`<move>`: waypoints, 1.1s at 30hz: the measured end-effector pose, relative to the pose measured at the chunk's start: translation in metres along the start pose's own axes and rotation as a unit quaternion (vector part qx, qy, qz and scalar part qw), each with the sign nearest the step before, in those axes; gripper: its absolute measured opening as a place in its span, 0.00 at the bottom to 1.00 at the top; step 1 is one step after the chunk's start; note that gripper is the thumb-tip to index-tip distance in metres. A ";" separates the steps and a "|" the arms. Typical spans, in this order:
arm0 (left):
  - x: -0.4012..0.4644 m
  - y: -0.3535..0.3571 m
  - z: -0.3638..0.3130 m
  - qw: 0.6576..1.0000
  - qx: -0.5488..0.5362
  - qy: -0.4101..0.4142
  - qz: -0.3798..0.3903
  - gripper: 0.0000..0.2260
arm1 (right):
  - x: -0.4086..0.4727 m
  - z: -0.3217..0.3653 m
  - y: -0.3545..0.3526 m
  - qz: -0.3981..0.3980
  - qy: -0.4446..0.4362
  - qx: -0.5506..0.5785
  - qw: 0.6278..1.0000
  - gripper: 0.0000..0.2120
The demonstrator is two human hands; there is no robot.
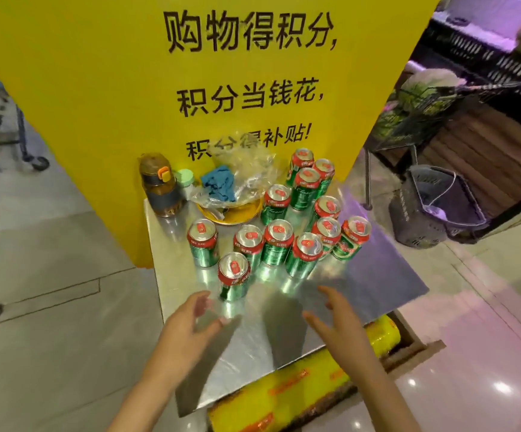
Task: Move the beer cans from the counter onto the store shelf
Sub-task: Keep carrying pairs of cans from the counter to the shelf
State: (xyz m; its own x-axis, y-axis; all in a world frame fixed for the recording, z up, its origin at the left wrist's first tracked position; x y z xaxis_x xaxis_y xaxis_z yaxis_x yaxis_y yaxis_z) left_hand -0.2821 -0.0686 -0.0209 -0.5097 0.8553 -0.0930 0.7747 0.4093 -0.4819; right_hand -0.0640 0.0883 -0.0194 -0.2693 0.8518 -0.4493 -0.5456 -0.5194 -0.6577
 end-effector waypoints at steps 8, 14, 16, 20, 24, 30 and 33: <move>0.046 0.026 0.007 0.996 -0.006 -0.050 -0.072 0.32 | 0.082 0.026 -0.008 0.034 -0.024 0.124 0.991 0.33; 0.068 0.040 -0.005 0.990 -0.042 -0.010 -0.136 0.29 | 0.102 0.024 -0.004 0.000 -0.029 0.163 0.986 0.29; 0.068 0.042 -0.002 0.988 -0.042 -0.013 -0.150 0.29 | 0.106 0.023 -0.004 -0.020 -0.022 0.167 0.986 0.29; 0.066 0.042 0.008 0.985 -0.023 -0.032 -0.170 0.29 | 0.110 0.013 -0.005 -0.071 0.009 0.153 0.986 0.30; 0.060 0.039 0.010 0.982 -0.013 -0.041 -0.183 0.31 | 0.105 0.012 -0.008 -0.073 0.009 0.148 0.986 0.27; 0.041 0.042 0.007 0.979 -0.020 -0.039 -0.198 0.28 | 0.099 0.011 -0.008 -0.020 -0.002 0.169 0.985 0.27; 0.026 0.040 0.006 0.974 -0.045 -0.051 -0.216 0.27 | 0.096 0.006 -0.001 0.005 -0.018 0.165 0.986 0.28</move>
State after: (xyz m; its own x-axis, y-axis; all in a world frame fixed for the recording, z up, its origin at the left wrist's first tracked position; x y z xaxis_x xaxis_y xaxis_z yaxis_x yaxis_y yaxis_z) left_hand -0.2666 -0.0316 -0.0481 -0.8265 0.5628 0.0141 0.5065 0.7542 -0.4180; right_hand -0.0940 0.1712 -0.0582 -0.3014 0.8516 -0.4289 -0.7695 -0.4828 -0.4180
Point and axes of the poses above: each hand's wrist, its own x-axis towards the middle knuckle, its own y-axis out of the palm, z = x × y, the point moved 8 cm from there along x, towards the middle knuckle, and after that the axes turned 15 degrees about y, right-handed, at the moved point
